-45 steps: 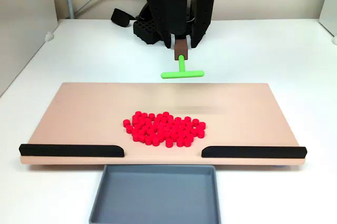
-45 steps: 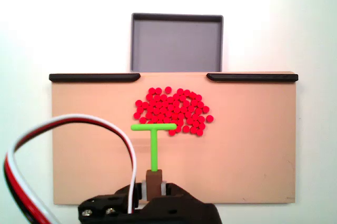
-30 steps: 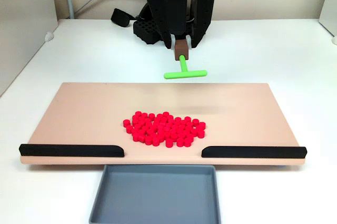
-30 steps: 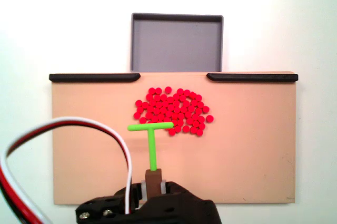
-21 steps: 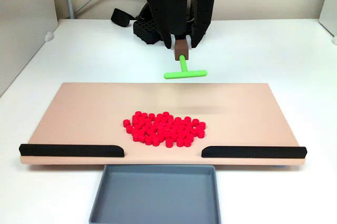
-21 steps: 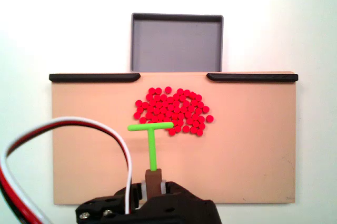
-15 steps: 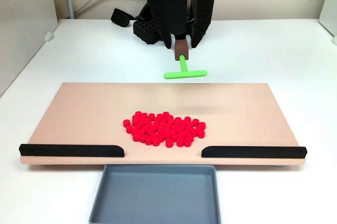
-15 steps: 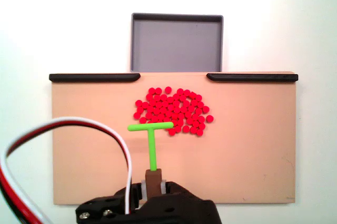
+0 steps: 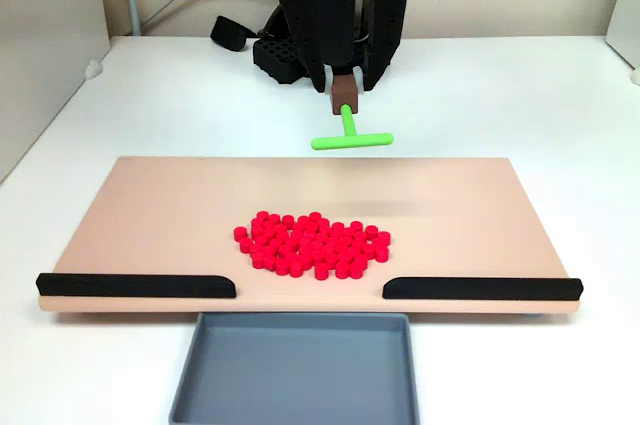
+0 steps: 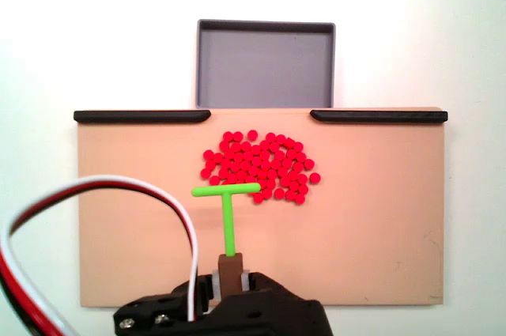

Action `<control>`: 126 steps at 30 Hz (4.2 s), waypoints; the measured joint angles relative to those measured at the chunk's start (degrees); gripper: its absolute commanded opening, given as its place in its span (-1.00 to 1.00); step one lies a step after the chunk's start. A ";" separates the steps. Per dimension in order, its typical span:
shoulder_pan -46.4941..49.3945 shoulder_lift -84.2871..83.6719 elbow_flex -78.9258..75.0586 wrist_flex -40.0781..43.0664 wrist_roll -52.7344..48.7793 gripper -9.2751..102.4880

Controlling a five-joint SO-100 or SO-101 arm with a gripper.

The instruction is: Gather the right side granules

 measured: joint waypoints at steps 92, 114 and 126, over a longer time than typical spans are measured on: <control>28.48 -19.60 -9.40 -10.02 -94.22 -0.84; 24.79 -22.68 -9.76 -10.20 -94.22 -0.84; 24.79 -24.52 -12.48 -9.93 -94.22 -0.84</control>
